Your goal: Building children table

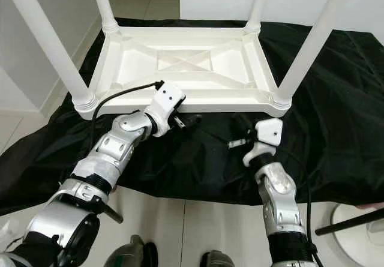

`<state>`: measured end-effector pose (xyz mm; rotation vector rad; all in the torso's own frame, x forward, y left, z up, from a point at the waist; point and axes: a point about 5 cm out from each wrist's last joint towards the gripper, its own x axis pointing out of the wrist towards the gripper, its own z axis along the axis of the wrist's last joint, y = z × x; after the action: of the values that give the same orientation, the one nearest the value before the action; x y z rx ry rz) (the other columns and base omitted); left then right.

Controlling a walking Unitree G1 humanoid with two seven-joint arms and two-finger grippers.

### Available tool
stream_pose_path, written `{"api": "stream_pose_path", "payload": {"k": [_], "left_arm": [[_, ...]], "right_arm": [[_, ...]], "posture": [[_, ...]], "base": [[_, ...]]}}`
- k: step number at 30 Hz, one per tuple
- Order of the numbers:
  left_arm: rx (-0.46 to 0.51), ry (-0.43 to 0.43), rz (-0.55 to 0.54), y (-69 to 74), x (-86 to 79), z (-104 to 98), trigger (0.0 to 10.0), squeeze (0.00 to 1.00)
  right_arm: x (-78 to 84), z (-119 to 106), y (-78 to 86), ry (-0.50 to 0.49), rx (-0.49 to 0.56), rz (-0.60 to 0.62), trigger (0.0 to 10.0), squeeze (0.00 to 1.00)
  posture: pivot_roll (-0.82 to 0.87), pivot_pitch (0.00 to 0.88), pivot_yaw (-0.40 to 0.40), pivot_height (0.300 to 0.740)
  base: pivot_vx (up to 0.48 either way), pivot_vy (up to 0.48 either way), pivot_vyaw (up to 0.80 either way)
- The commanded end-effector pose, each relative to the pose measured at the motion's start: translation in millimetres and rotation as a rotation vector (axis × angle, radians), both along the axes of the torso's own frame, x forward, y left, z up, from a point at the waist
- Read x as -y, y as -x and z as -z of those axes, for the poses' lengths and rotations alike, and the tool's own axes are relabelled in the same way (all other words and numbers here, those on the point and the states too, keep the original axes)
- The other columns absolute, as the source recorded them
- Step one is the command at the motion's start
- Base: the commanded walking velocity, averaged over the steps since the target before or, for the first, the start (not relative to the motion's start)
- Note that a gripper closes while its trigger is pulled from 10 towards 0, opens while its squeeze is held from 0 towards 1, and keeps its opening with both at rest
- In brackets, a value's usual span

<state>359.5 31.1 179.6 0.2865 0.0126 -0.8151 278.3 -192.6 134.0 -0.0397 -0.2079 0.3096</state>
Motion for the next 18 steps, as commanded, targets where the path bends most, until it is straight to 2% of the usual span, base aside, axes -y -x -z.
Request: {"api": "stream_pose_path", "payload": {"k": [1, 5, 9, 16, 18], "left_arm": [[0.072, 0.020, -0.340, -11.5, -14.0, 2, 10.0, 0.00], [0.078, 0.021, -0.348, -16.3, -16.1, -1, 10.0, 0.00], [0.071, 0.017, -0.383, -26.5, -26.4, -6, 10.0, 0.00], [0.074, 0.004, -0.405, -32.4, -32.7, -9, 10.0, 0.00], [0.059, -0.028, -0.407, -36.4, -33.5, -8, 10.0, 0.00]], "right_arm": [[-2.1, -3, 6.5, -0.009, -0.004, -0.035, 10.0, 0.00], [-4.9, -8, 18.6, -0.029, -0.008, -0.083, 10.0, 0.00], [-8.5, -14, 34.4, -0.053, -0.019, -0.120, 10.0, 0.00], [-12.0, -19, 45.6, -0.076, -0.027, -0.130, 10.0, 0.00], [-15.1, -19, 49.8, -0.084, -0.046, -0.138, 10.0, 0.00]], "posture": [[-0.10, 0.071, 0.028, 0.740], [-0.13, 0.116, 0.030, 0.740], [-0.15, 0.174, 0.034, 0.740], [-0.15, 0.208, 0.037, 0.740], [-0.15, 0.236, 0.039, 0.740]], "base": [[0.000, 0.000, 0.00], [0.000, 0.000, 0.00], [0.000, 0.000, 0.00], [0.000, 0.000, 0.00], [0.000, 0.000, 0.00]]}}
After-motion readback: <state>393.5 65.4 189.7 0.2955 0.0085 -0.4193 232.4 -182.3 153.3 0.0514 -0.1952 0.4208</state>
